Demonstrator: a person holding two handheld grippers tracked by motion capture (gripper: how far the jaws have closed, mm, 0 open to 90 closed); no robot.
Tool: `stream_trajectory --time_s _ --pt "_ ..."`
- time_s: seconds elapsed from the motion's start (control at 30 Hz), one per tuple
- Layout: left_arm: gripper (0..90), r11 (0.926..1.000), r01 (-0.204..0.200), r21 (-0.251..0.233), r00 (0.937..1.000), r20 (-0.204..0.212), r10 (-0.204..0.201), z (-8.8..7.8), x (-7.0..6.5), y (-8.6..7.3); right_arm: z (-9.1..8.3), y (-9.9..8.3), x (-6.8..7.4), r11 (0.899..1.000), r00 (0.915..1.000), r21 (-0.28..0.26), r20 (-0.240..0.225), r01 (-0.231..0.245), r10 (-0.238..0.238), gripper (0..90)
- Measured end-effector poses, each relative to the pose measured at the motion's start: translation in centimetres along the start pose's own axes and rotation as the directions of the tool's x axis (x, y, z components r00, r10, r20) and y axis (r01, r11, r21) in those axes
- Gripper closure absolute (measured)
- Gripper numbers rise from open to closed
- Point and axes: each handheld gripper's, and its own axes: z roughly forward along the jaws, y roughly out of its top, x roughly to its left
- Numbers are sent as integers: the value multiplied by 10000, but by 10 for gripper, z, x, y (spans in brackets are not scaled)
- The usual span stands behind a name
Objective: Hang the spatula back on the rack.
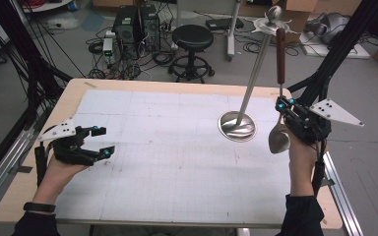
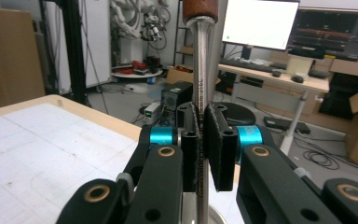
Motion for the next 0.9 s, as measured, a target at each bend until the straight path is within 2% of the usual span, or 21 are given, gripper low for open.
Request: stream_trajectory --time_s 0.07,0.5,0.9 --pt "193 10000 4 22 10000 -2 -4 0 0 0 1 0 -1 10000 9999 -19 103 13 -13 849" --pt "193 10000 26 53 10000 37 -26 1 0 0 7 -2 -1 9999 10000 144 66 -66 65 850" --pt "193 10000 11 72 10000 64 -11 1 -1 0 7 -7 0 10000 9999 13 130 -51 51 849"
